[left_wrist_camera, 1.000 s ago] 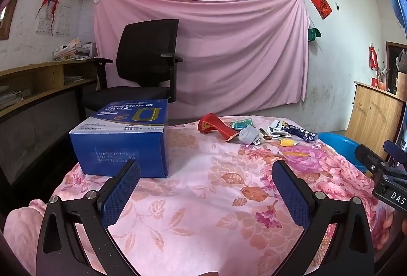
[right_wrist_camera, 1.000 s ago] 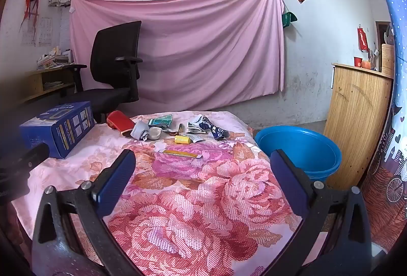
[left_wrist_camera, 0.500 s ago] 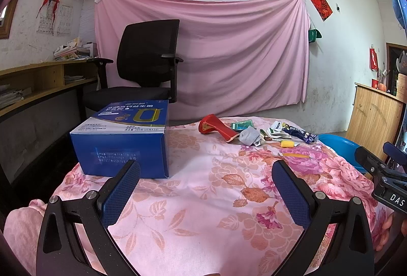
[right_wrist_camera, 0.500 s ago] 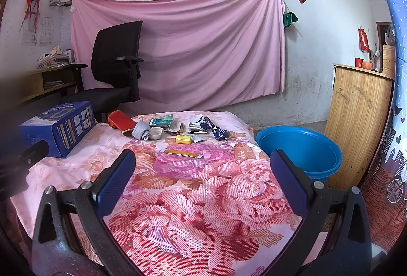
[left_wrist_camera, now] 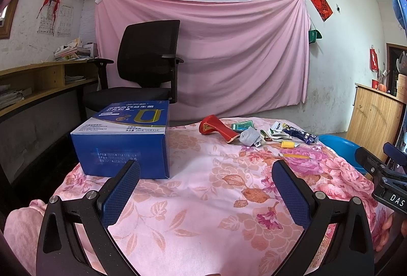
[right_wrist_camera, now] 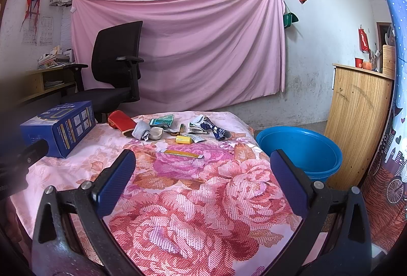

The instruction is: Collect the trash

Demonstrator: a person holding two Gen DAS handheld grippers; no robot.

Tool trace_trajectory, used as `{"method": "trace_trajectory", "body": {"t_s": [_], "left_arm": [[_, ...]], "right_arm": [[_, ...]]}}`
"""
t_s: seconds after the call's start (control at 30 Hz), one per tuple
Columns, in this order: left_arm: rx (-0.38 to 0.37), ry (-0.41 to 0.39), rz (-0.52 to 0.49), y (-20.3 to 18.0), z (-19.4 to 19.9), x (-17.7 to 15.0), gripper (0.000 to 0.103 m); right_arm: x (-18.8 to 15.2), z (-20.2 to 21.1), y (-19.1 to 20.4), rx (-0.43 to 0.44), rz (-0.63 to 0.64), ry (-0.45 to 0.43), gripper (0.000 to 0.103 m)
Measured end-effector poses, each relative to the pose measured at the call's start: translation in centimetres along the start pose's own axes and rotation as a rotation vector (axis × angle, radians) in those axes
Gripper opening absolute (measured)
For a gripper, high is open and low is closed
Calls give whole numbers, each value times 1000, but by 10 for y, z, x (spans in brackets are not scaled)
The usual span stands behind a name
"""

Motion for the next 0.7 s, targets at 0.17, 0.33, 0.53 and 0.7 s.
{"method": "trace_trajectory", "body": {"t_s": [0.17, 0.33, 0.53, 0.7], "left_arm": [[0, 0, 0, 0, 0, 0, 101], [1, -3, -1, 0, 0, 2, 101], [3, -4, 2, 1, 0, 3, 101], [3, -5, 2, 1, 1, 3, 101]], "right_arm": [[0, 0, 0, 0, 0, 0, 103], [0, 0, 0, 0, 0, 0, 103], [0, 0, 0, 0, 0, 0, 103], [0, 0, 0, 0, 0, 0, 103]]}}
Point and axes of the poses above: each gripper's, at about its wrist camera, not at the fingertips, and z roughly against the way its jaws point, y to its left, x to its top, the point moved 6 cm from there along -z, roughly the way its jaws point, and after that the axes turned 11 degrees about -y, right-handed, at the moved point
